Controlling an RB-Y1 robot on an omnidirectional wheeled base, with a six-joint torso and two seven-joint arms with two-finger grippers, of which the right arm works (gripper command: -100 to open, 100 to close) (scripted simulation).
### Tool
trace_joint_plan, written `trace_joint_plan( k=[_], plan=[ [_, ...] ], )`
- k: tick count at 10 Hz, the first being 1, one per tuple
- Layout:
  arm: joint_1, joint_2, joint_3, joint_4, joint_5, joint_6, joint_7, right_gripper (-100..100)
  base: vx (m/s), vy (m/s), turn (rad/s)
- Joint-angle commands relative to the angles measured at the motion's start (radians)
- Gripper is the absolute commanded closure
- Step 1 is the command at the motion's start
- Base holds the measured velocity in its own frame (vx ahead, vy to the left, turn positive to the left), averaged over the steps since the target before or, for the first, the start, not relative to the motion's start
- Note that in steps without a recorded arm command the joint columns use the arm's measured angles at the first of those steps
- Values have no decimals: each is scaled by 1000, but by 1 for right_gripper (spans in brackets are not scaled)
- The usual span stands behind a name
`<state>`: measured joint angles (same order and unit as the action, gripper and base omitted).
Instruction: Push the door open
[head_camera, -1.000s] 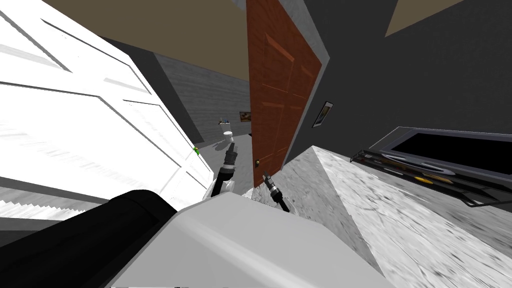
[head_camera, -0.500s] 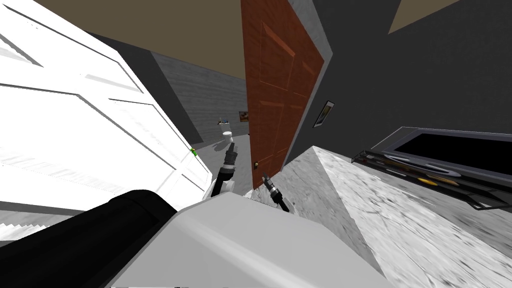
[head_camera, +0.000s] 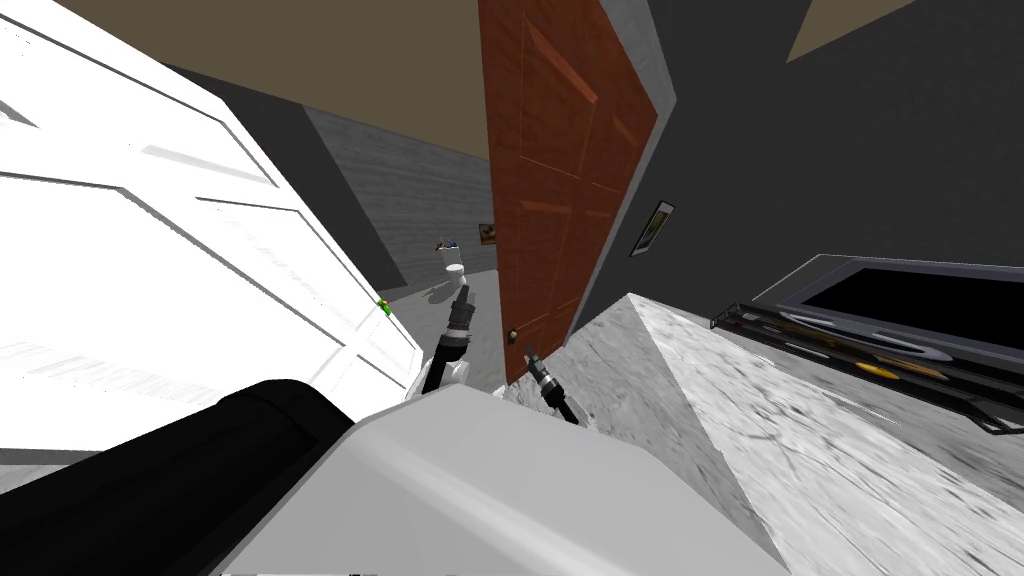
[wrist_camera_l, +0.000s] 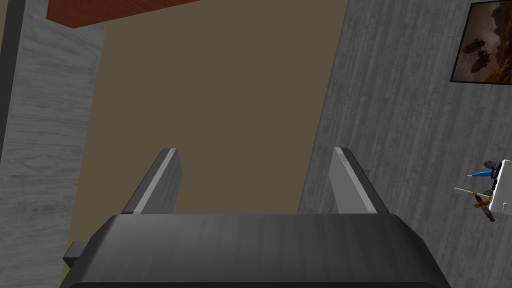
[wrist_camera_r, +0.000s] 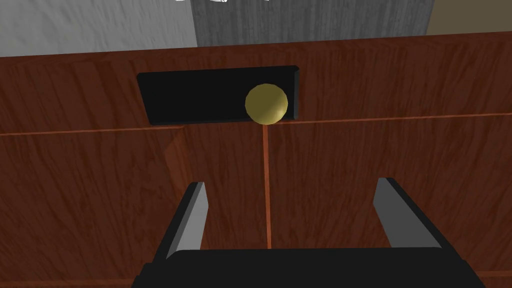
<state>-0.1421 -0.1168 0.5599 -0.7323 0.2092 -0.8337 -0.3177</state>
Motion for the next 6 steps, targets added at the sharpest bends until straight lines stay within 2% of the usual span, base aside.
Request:
trace_joint_plan(
  k=[1,6],
  plan=[
    [1,7,-5,6,-2,-1,8,-100,149,138,42],
    [3,26,-18,23,-6,-3,29,-100,156,148,35]
  ],
)
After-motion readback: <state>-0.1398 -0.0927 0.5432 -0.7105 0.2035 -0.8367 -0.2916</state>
